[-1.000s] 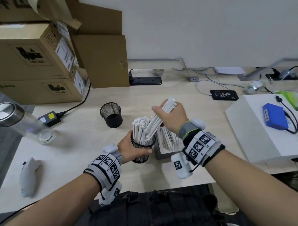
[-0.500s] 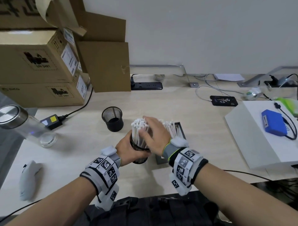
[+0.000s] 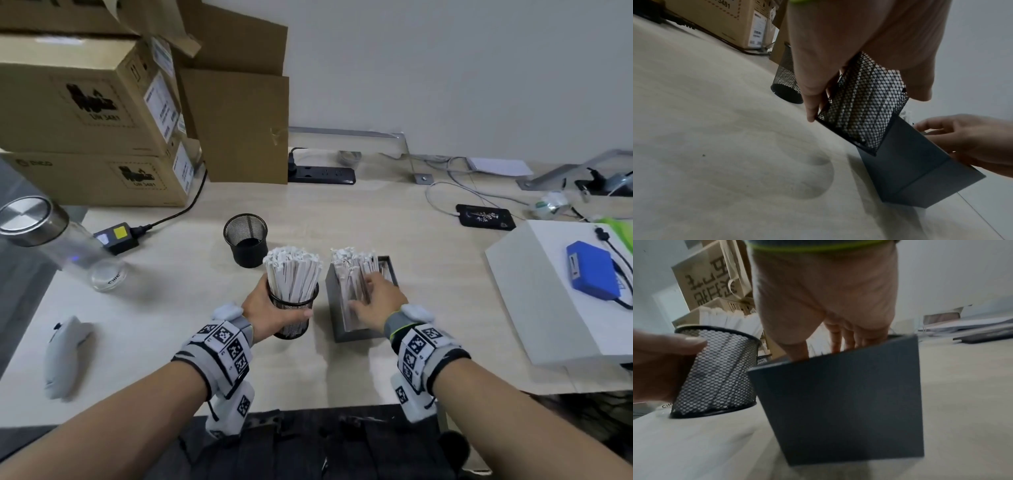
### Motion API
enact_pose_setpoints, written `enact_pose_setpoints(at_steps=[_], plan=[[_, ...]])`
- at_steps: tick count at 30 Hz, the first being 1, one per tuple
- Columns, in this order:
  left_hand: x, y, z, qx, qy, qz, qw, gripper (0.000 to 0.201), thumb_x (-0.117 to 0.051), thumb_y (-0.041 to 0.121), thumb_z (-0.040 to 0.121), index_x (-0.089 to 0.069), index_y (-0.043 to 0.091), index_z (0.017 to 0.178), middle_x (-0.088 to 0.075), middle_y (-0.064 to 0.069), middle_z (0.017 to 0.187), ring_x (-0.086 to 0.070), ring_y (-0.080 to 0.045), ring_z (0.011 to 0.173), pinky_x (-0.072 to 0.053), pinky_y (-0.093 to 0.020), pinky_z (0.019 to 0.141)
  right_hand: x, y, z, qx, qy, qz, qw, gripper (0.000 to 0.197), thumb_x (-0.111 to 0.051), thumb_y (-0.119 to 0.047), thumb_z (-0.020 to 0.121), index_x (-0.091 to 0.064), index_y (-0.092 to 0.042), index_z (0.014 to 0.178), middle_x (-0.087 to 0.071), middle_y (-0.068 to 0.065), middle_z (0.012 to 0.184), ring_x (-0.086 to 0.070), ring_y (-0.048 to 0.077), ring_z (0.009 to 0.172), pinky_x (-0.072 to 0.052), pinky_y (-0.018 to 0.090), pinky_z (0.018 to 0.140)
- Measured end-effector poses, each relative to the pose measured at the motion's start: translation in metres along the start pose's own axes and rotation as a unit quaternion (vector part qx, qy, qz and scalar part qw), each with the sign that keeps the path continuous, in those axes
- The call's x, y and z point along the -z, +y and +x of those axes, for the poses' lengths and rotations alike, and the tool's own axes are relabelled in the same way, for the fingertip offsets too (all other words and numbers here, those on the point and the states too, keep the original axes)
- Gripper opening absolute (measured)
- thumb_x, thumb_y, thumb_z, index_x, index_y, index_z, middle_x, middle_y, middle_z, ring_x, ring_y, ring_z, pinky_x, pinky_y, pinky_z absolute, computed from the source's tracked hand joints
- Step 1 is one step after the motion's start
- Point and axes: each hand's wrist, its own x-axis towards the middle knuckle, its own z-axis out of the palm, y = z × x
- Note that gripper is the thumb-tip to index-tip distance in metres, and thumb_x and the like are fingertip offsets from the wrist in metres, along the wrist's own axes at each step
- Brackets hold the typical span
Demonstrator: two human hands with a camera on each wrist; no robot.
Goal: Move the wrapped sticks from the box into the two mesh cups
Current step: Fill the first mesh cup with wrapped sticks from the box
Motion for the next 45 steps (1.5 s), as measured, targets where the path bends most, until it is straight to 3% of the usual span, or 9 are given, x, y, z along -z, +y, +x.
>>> enact_pose_setpoints(at_steps=[5,10,16,21,26,31,35,39,45], plan=[[-0.008,-0.005,-0.004,-0.004,-0.021,0.03,0.999,0.096,-0.094,0.033,0.053,-0.043,0.022,0.134,-0.06,0.014,0.119,-0.056,-0.007,0.113,-0.044,-0.028,0.098,-0.021,-0.006,0.01,-0.013,-0.018,-0.063,0.998,0.048,-0.062,-0.046,0.079,-0.05,-0.021,0.118,-0.066,0.003,0.11,-0.064,0.029,0.093,-0.053,0.033,0.077],[-0.014,-0.009,-0.007,-0.011,-0.022,0.039,0.999,0.093,-0.092,0.023,0.059,-0.04,0.021,0.136,-0.058,0.011,0.12,-0.054,-0.007,0.112,-0.038,-0.021,0.092,-0.022,-0.017,0.018,-0.019,-0.033,-0.07,0.997,0.027,-0.058,-0.045,0.081,-0.064,-0.019,0.087,-0.067,0.004,0.088,-0.059,0.027,0.071,-0.044,0.026,0.061],[-0.014,-0.011,-0.002,-0.009,-0.024,0.034,0.999,0.096,-0.093,0.028,0.058,-0.041,0.023,0.138,-0.06,0.01,0.124,-0.055,-0.008,0.114,-0.039,-0.023,0.094,-0.012,-0.012,0.021,-0.034,-0.007,-0.001,0.999,0.039,-0.058,-0.034,0.079,-0.058,-0.017,0.114,-0.07,0.008,0.101,-0.066,0.031,0.088,-0.053,0.029,0.073],[-0.012,-0.009,0.002,-0.012,-0.021,0.038,0.999,0.098,-0.094,0.028,0.056,-0.041,0.021,0.138,-0.06,0.008,0.125,-0.055,-0.009,0.115,-0.04,-0.025,0.096,0.011,-0.008,0.019,-0.027,0.023,0.002,0.999,0.033,-0.049,-0.042,0.089,-0.062,-0.012,0.084,-0.063,0.007,0.078,-0.061,0.029,0.071,-0.045,0.029,0.062],[-0.01,-0.003,0.007,-0.017,-0.031,0.042,0.998,0.097,-0.094,0.027,0.057,-0.041,0.02,0.138,-0.061,0.008,0.122,-0.057,-0.01,0.114,-0.043,-0.026,0.097,0.058,-0.023,0.012,0.02,0.083,0.157,0.984,0.022,-0.063,-0.041,0.083,-0.061,-0.021,0.074,-0.07,0.006,0.078,-0.069,0.028,0.07,-0.058,0.038,0.069],[-0.01,0.0,0.011,-0.013,-0.034,0.051,0.998,0.097,-0.093,0.031,0.055,-0.042,0.02,0.136,-0.062,0.006,0.12,-0.058,-0.012,0.111,-0.045,-0.028,0.095,0.087,-0.064,-0.009,0.094,0.081,0.349,0.929,0.025,-0.071,-0.028,0.083,-0.061,-0.005,0.085,-0.065,0.006,0.066,-0.069,0.018,0.053,-0.053,0.026,0.046],[-0.013,0.004,0.013,-0.027,-0.038,0.036,0.998,0.101,-0.09,0.044,0.046,-0.044,0.024,0.134,-0.064,0.011,0.12,-0.059,-0.007,0.112,-0.046,-0.029,0.098,0.062,-0.083,-0.019,0.123,0.037,0.277,0.952,0.022,-0.071,-0.036,0.079,-0.062,-0.016,0.077,-0.069,0.002,0.07,-0.069,0.017,0.062,-0.059,0.033,0.058],[-0.014,0.011,0.014,-0.042,-0.037,0.023,0.998,0.089,-0.091,0.028,0.05,-0.049,0.025,0.128,-0.068,0.013,0.109,-0.063,0.002,0.101,-0.049,-0.014,0.084,0.024,-0.098,-0.031,0.121,0.017,0.115,0.986,0.031,-0.065,-0.045,0.077,-0.069,-0.014,0.078,-0.071,0.004,0.076,-0.068,0.025,0.075,-0.054,0.031,0.068],[-0.005,0.001,0.011,-0.033,-0.005,0.014,0.999,0.097,-0.088,0.045,0.039,-0.049,0.029,0.127,-0.07,0.014,0.108,-0.066,-0.002,0.1,-0.053,-0.034,0.093,0.024,-0.097,-0.031,0.174,0.064,0.123,0.975,0.063,-0.081,-0.055,0.06,-0.056,-0.025,0.109,-0.064,-0.007,0.098,-0.061,0.014,0.086,-0.048,0.027,0.077]])
